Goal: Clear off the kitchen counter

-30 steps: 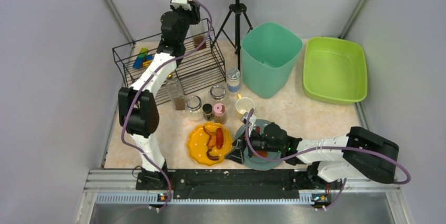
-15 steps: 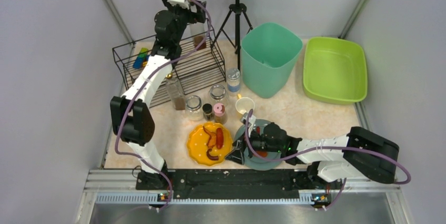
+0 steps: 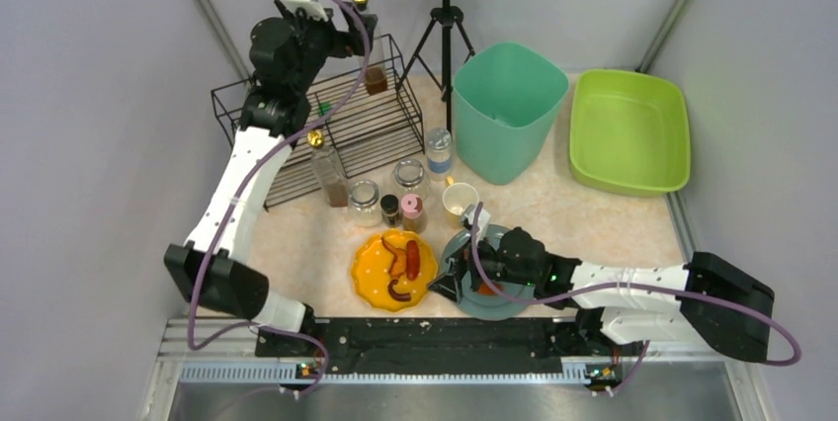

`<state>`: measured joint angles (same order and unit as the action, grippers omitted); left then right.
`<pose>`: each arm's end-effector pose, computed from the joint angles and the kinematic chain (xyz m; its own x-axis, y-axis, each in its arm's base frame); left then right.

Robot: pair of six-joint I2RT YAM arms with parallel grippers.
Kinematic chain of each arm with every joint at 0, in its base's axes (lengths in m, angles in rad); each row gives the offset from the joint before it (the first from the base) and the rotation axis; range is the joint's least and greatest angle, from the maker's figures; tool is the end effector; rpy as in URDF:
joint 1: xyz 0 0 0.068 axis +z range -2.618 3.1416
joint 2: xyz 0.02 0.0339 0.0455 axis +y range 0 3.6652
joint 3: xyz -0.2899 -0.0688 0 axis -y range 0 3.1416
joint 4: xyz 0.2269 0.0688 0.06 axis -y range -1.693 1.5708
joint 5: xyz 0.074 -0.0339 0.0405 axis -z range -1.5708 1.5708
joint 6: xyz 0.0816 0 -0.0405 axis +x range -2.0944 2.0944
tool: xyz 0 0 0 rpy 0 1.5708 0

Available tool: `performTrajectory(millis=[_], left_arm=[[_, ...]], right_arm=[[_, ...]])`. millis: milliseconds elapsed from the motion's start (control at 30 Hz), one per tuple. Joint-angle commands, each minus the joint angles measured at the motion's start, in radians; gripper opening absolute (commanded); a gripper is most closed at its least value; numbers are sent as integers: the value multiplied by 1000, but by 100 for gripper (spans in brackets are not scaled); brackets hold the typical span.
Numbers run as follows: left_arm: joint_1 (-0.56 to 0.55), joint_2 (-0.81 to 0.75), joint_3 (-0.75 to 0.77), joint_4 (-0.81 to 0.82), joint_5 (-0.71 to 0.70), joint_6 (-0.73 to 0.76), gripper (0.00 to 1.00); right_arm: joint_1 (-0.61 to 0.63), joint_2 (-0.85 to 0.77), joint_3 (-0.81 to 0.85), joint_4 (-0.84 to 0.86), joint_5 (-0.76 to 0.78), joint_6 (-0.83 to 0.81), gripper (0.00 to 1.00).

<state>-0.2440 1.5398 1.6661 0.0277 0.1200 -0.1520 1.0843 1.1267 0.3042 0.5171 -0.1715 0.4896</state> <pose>0.3681 -0.1017 0.5151 0.0934 -0.1782 -0.9796 0.3731 0.9184 -0.1315 0.1004 0.2196 0.2034 -0.5695 -0.0856 -0.8176 -0.7697 0.4046 0.4938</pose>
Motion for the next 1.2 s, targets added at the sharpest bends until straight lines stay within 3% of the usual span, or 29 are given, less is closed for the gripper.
performTrajectory(millis=[0, 133, 400, 633, 867, 1167], left_arm=[[-6, -193, -111, -77, 30, -49, 99], [-9, -322, -214, -177, 11, -54, 99], [-15, -637, -499, -312, -165, -169, 97], [-32, -820, -728, -389, -299, -240, 96], [-36, -897, -864, -341, -343, -246, 95], [-40, -874, -944, -229, -416, -164, 93]], right_arm=[[12, -22, 54, -47, 6, -28, 99], [11, -56, 52, -62, 21, -34, 99], [11, -155, 136, -269, 47, -115, 99], [11, -261, 128, -318, 56, -113, 99], [12, -299, 118, -330, 49, -109, 99], [11, -294, 89, -287, 24, -89, 99]])
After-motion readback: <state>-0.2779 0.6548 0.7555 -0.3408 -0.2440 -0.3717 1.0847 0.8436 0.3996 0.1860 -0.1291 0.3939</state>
